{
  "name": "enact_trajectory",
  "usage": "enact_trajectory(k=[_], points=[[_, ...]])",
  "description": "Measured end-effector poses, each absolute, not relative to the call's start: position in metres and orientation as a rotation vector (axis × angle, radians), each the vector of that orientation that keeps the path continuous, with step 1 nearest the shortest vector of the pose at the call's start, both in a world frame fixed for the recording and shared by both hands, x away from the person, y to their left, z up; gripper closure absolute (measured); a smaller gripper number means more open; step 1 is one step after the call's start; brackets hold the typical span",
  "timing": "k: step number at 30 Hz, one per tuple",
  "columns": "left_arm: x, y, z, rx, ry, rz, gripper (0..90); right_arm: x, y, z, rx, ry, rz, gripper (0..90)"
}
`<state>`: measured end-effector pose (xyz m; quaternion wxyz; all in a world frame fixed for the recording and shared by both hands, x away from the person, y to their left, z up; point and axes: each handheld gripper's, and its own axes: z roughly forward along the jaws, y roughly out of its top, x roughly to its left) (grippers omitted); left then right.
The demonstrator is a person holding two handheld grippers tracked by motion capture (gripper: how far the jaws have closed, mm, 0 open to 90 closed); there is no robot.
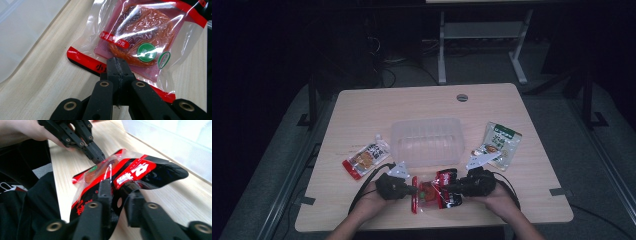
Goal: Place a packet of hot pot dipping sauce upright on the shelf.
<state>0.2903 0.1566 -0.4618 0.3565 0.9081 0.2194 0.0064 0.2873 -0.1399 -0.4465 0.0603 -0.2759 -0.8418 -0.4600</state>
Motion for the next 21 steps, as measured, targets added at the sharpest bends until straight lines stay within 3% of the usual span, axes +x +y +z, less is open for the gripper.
enact_trajectory(k=[1, 3, 21], points=[[0.291, 0.157, -0.462, 2.344, 0.566, 0.014, 89.9, 0.288, -0.138, -0.446, -0.809, -2.543, -1.415, 86.3], [0.291, 0.157, -0.462, 2.349, 0.561, 0.011, 89.9, 0.288, -0.136, -0.445, -0.784, -2.558, -1.416, 88.7], [0.291, 0.158, -0.462, 2.343, 0.569, 0.027, 89.9, 0.294, -0.121, -0.433, -0.626, -2.443, -1.503, 90.0]])
